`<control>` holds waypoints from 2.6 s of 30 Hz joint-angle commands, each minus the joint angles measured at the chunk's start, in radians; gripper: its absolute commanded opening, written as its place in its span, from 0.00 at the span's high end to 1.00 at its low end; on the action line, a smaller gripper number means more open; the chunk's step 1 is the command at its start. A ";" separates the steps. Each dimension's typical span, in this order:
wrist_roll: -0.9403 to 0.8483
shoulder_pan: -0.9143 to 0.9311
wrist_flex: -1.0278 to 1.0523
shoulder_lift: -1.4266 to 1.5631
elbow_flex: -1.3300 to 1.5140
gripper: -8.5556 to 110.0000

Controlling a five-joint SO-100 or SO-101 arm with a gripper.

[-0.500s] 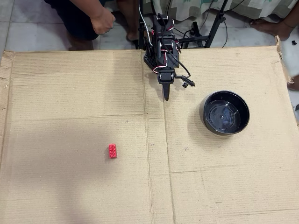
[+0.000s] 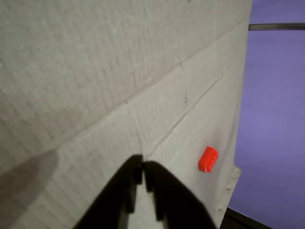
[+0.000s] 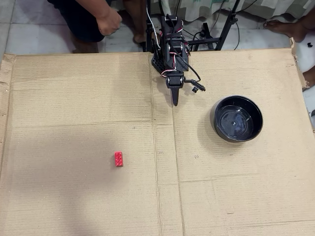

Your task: Grasp a lego block and put it in the bin.

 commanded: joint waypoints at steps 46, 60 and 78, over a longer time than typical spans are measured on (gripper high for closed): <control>0.048 0.009 -0.041 0.012 -0.015 0.92; 0.904 0.011 -0.089 -0.221 -0.288 0.65; 1.256 0.181 -0.299 -1.440 -1.235 0.62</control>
